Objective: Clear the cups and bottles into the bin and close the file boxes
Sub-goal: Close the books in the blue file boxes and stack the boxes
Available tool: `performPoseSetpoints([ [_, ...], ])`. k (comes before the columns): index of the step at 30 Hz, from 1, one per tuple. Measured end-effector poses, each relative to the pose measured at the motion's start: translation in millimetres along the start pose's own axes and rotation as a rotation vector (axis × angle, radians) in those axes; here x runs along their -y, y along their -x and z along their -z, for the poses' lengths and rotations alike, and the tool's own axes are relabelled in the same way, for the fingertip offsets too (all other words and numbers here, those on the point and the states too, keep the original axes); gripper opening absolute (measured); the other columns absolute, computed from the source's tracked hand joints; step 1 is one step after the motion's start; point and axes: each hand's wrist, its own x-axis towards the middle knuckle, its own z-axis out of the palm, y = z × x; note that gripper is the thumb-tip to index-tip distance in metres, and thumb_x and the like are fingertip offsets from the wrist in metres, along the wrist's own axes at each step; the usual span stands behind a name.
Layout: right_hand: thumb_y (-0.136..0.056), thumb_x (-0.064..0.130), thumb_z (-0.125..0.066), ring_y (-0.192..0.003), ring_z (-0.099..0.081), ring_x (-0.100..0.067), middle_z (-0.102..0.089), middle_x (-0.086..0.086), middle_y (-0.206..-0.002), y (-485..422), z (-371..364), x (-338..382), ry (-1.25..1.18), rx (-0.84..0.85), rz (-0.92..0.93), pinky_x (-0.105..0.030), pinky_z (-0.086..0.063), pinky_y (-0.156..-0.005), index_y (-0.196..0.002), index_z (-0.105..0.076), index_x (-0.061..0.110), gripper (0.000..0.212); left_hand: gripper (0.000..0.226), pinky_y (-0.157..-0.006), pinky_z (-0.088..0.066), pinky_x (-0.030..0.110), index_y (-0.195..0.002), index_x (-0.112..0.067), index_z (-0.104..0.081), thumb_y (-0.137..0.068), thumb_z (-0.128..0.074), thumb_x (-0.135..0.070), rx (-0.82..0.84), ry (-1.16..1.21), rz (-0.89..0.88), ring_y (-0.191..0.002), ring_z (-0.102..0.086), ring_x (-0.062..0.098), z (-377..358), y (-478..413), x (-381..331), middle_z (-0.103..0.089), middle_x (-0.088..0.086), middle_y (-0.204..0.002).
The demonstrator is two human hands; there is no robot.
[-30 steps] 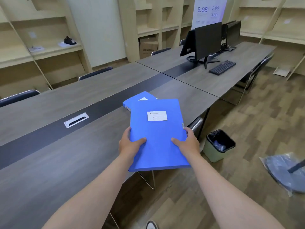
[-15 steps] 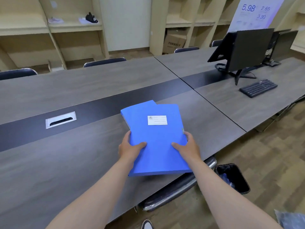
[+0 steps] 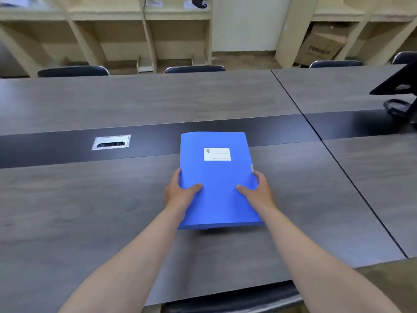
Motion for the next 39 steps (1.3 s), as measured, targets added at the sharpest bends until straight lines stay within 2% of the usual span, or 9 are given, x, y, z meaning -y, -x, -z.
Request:
performPoseSetpoints([
  [6, -0.068, 0.045, -0.078, -0.126, -0.056, -0.016, -0.052, 0.011, -0.142, -41.9, 21.3, -6.8, -0.007, 0.116, 0.049, -0.044, -0.051, -0.102, -0.145, -0.039, 0.033, 0.087, 0.098, -0.097, -0.056, 0.043, -0.144, -0.05, -0.041, -0.056, -0.084, -0.05, -0.133, 0.007, 0.029, -0.116, -0.063, 0.015, -33.7, 4.1, -7.4, -0.055, -0.015, -0.137],
  [10, -0.07, 0.044, -0.079, -0.129, -0.053, -0.016, -0.048, 0.009, -0.146, -53.6, 27.1, -7.5, 0.009, 0.158, 0.058, -0.044, -0.049, -0.104, -0.147, -0.037, 0.033, 0.089, 0.097, -0.097, -0.055, 0.043, -0.145, -0.048, -0.042, -0.058, -0.086, -0.048, -0.172, 0.021, 0.049, -0.118, -0.061, 0.014, -44.8, 4.1, -8.2, -0.053, -0.016, -0.139],
  [13, -0.075, 0.039, -0.079, -0.128, -0.052, -0.017, -0.047, 0.008, -0.146, -60.6, 28.2, -11.4, 0.042, 0.157, 0.053, -0.038, -0.049, -0.101, -0.148, -0.037, 0.031, 0.085, 0.101, -0.096, -0.056, 0.045, -0.143, -0.053, -0.04, -0.053, -0.087, -0.054, -0.178, -0.021, 0.075, -0.118, -0.061, 0.015, -51.7, -2.5, -1.1, -0.052, -0.014, -0.14],
  [18, -0.078, 0.032, -0.079, -0.128, -0.05, -0.015, -0.045, 0.004, -0.146, -55.4, 23.3, -38.7, 0.06, 0.181, -0.016, -0.028, -0.045, -0.087, -0.151, -0.033, 0.03, 0.086, 0.102, -0.102, -0.052, 0.046, -0.139, -0.059, -0.039, -0.048, -0.086, -0.06, -0.15, -0.109, 0.131, -0.126, -0.056, 0.018, -56.1, -23.1, 37.4, -0.053, -0.014, -0.138],
  [21, -0.082, 0.028, -0.078, -0.131, -0.047, -0.011, -0.041, 0.01, -0.148, -52.0, 20.1, -49.9, 0.032, 0.204, -0.024, -0.026, -0.044, -0.092, -0.153, -0.026, 0.032, 0.088, 0.101, -0.101, -0.053, 0.046, -0.144, -0.05, -0.04, -0.055, -0.089, -0.051, -0.129, -0.081, 0.109, -0.122, -0.058, 0.017, -56.4, -20.2, 42.7, -0.05, -0.012, -0.14],
  [25, -0.085, 0.025, -0.077, -0.112, -0.056, -0.003, -0.047, 0.022, -0.133, -53.6, 17.9, -51.1, -0.031, 0.244, -0.07, -0.021, -0.047, -0.083, -0.15, -0.022, 0.036, 0.086, 0.092, -0.1, -0.053, 0.043, -0.15, -0.041, -0.036, -0.076, -0.089, -0.028, -0.059, -0.021, 0.084, -0.121, -0.059, 0.013, -56.0, -20.5, 41.6, -0.053, -0.019, -0.138],
  [27, -0.083, 0.026, -0.078, -0.108, -0.058, 0.0, -0.049, 0.023, -0.131, -54.6, 15.9, -52.3, -0.048, 0.24, -0.082, -0.023, -0.05, -0.082, -0.148, -0.022, 0.039, 0.086, 0.093, -0.1, -0.054, 0.043, -0.151, -0.041, -0.036, -0.075, -0.089, -0.028, -0.059, -0.015, 0.086, -0.12, -0.06, 0.011, -54.4, -19.9, 42.4, -0.054, -0.021, -0.138],
  [33, -0.081, 0.034, -0.077, -0.111, -0.06, -0.008, -0.052, 0.018, -0.131, -55.9, 23.3, -47.9, -0.012, 0.233, -0.087, -0.028, -0.052, -0.085, -0.149, -0.022, 0.039, 0.087, 0.094, -0.1, -0.054, 0.044, -0.153, -0.042, -0.035, -0.077, -0.088, -0.027, -0.081, 0.015, 0.098, -0.119, -0.061, 0.012, -62.2, -15.4, 38.6, -0.056, -0.018, -0.138],
  [39, -0.079, 0.037, -0.078, -0.111, -0.06, -0.01, -0.054, 0.017, -0.13, -73.8, 83.0, -52.9, -0.006, 0.191, -0.091, -0.034, -0.055, -0.089, -0.15, -0.021, 0.039, 0.091, 0.095, -0.099, -0.054, 0.044, -0.153, -0.043, -0.033, -0.077, -0.088, -0.026, 0.0, 0.032, 0.097, -0.117, -0.062, 0.011, -121.4, -5.6, 18.7, -0.056, -0.018, -0.138],
])
